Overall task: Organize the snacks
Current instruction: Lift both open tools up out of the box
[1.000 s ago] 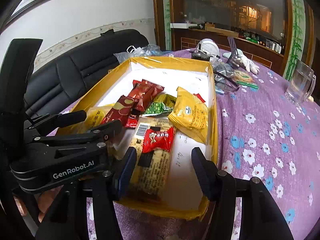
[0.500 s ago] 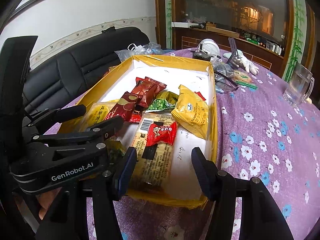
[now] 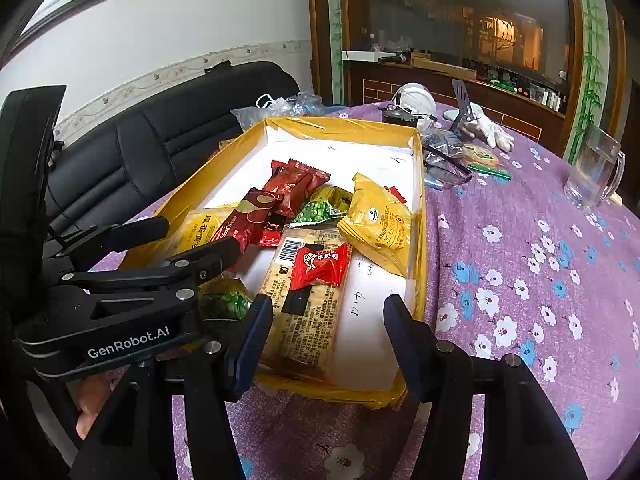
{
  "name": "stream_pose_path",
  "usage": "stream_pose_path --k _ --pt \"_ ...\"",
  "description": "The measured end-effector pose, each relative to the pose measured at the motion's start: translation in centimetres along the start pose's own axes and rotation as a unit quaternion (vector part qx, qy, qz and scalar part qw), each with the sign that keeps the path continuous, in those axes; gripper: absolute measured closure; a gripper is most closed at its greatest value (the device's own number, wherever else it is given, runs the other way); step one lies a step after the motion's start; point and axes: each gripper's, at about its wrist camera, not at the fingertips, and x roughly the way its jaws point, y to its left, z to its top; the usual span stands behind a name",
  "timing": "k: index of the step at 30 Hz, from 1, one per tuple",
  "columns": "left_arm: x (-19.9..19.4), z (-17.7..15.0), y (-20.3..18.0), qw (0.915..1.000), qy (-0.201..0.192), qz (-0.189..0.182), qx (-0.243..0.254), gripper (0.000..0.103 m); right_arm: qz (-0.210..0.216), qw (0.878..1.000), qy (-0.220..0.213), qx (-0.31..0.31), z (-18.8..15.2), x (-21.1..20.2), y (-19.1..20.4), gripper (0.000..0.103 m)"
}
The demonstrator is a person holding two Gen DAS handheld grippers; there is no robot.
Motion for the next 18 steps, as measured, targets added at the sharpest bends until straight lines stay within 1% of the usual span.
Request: stream_pose_path --k 8,14,18 --pt "0.0 -0.1 -0.3 1.0000 0.002 0.006 0.007 0.022 0.000 1.000 0.001 -0.001 -0.1 0.0 -0.1 0.044" --pt "-0.8 -0.2 -0.7 0.9987 -0.014 0.046 0.018 0.022 -0.006 1.000 -0.001 -0.004 -0.3 -0.1 -0.1 0.038" --pt "-1.2 -0.4 -0.9 0.9978 -0.022 0.058 0.025 0.022 -0.012 1.000 -0.002 -0.007 -0.4 -0.3 0.0 0.037"
